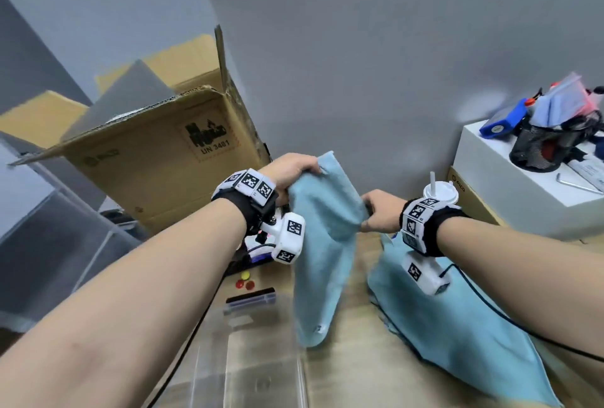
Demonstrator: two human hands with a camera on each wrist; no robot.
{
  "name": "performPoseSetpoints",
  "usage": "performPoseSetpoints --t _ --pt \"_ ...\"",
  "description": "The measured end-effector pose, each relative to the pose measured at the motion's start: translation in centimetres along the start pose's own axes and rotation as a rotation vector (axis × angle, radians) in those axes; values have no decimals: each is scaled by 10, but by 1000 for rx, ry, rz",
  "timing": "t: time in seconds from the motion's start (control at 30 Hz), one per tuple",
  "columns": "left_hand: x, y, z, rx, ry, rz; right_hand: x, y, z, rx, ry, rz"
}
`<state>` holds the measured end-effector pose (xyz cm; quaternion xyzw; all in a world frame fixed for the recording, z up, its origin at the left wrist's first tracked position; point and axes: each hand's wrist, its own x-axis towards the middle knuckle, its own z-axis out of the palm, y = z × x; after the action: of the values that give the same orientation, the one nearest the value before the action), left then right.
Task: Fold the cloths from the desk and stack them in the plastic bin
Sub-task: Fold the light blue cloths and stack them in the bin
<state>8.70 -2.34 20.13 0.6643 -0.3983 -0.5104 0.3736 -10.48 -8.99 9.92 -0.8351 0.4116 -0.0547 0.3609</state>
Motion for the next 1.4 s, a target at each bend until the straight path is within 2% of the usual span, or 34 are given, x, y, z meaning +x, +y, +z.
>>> performPoseSetpoints --t 0.3,0.47,0.53,0.6,0.73,0.87,0.97,1.17,1.4 --pt "-24 -13 -58 -177 192 32 -3 -13 16 -219 -80 164" --pt "-27 -25 -62 -116 416 9 -6 -6 15 -147 -45 281" --pt "-24 -33 -58 -12 441 2 -8 -7 13 -58 -48 322" --pt "-21 -40 -51 80 418 -31 -9 -12 11 101 -39 365" --pt "-15 -46 -32 95 287 -39 -10 -26 6 577 7 477" --pt "19 -57 -28 198 235 11 -7 -43 -4 934 6 468" --pt "-7 -38 -2 256 190 54 -4 -54 -10 1165 -8 424" --pt "-14 -39 23 272 78 164 0 -64 -15 1401 5 417" --pt "-16 -50 24 279 29 258 -2 -62 -16 1480 92 435"
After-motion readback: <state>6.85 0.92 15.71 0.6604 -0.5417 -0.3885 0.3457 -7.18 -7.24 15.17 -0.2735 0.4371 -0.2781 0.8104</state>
